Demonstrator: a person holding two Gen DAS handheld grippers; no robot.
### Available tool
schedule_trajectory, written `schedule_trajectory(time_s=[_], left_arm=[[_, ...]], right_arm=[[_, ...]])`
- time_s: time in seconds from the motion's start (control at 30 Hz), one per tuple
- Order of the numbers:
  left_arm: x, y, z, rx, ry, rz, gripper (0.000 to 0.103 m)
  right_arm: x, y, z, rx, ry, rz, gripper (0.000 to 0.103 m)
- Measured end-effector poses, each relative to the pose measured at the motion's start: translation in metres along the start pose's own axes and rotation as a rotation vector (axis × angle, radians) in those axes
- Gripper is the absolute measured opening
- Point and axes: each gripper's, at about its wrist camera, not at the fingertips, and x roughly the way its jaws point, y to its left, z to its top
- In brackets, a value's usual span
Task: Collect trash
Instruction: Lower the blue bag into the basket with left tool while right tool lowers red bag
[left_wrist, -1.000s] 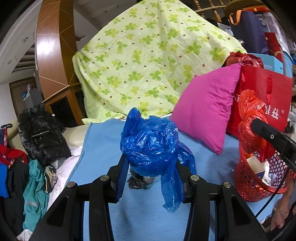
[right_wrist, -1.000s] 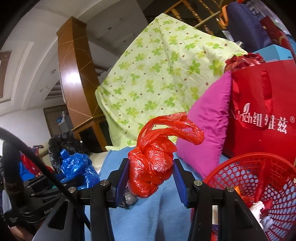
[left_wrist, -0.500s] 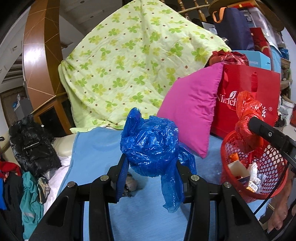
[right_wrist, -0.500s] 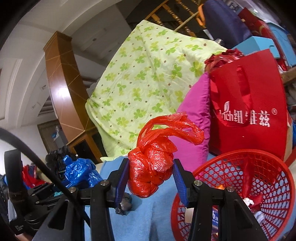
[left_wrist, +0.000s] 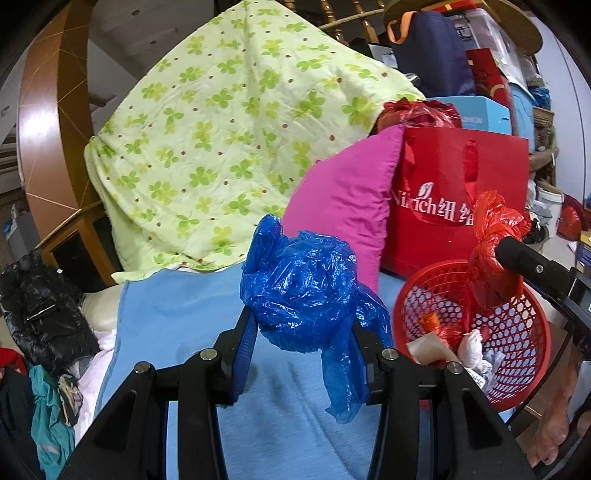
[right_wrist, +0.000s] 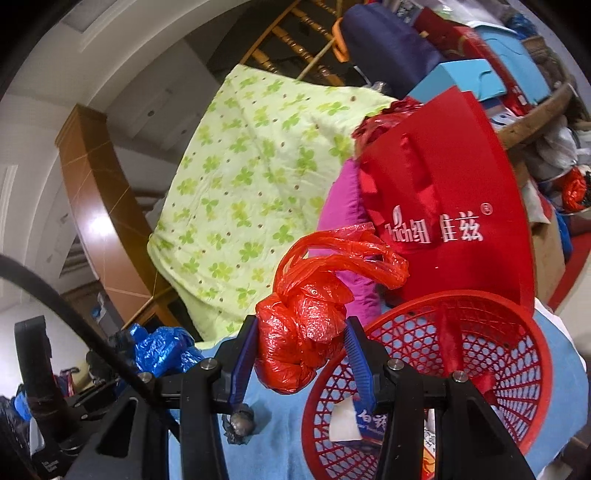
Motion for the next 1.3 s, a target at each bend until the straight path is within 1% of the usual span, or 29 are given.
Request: schedule_trajectory(time_s=[0.43, 0.57, 0.87, 1.03, 1.23, 1.3], left_arm=[[0.013, -0.03, 0.009, 0.015, 0.024, -0.078, 0.048], [0.015, -0.039, 0.013, 0.024, 0.023, -0.095, 0.048], [0.025, -0.06, 0.02, 0.046, 0.037, -0.146, 0.048], [0.033, -0.069, 0.024, 0.053, 0.052, -0.174, 0.048], [0.046, -0.079, 0.024, 0.047, 0.085, -0.226, 0.048], [0.052, -0.083, 0.023, 0.047, 0.104, -0.259, 0.048]], right_arm=[[0.002, -0.024, 0.006, 0.095, 0.006, -0.036, 0.05], [0.002, -0.035, 0.008, 0.135, 0.016, -0.049, 0.05], [0.002, -0.059, 0.009, 0.233, 0.051, -0.05, 0.05], [0.005, -0.068, 0.01, 0.264, 0.073, -0.067, 0.05], [0.005, -0.081, 0.009, 0.3, 0.096, -0.101, 0.05], [0.006, -0.083, 0.008, 0.311, 0.105, -0.115, 0.05]])
